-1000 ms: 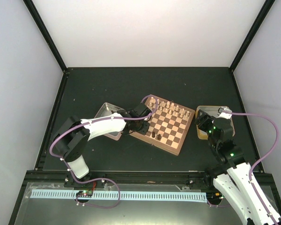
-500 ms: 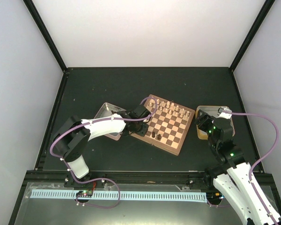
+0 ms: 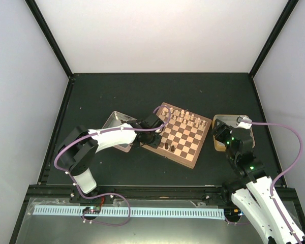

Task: Set up the chess pieces on the board
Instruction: Place the chess piece on the chessboard.

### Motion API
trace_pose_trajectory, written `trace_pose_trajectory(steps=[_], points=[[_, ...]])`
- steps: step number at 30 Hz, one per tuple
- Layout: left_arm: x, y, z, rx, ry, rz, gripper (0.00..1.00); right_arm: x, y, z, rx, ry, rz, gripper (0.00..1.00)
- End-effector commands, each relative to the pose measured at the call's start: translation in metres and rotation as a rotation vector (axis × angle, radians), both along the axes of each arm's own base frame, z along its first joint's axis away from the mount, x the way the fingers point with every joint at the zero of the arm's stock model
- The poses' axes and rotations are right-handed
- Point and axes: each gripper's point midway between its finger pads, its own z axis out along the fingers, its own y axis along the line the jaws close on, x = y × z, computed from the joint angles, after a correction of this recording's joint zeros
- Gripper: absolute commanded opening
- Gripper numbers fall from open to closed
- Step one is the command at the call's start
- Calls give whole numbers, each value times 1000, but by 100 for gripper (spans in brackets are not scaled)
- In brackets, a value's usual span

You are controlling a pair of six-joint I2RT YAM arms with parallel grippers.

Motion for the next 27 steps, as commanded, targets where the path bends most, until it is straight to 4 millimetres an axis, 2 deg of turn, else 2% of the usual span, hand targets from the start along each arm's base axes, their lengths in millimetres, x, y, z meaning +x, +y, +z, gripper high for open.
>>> trace_pose_trajectory(steps=[1, 5, 9, 17, 20, 23, 27], points=[[0, -10, 10, -44, -7, -10, 26, -1, 0, -1, 7, -7, -4, 77], [1, -9, 9, -41, -9, -3, 27, -1, 0, -1, 8, -6, -3, 76], [7, -5, 16, -33, -39, 20, 34, -2, 0, -1, 9, -8, -2, 77], [28, 15, 64, -53, -170, 122, 42, -2, -1, 1, 8, -12, -4, 77], [37, 34, 82, -58, -232, 193, 43, -2, -1, 2, 6, -14, -7, 77], [46, 62, 95, -68, -288, 301, 44, -3, -2, 2, 5, -14, -10, 77], [56, 108, 92, -98, -287, 480, 44, -3, -2, 2, 5, -16, -9, 77]])
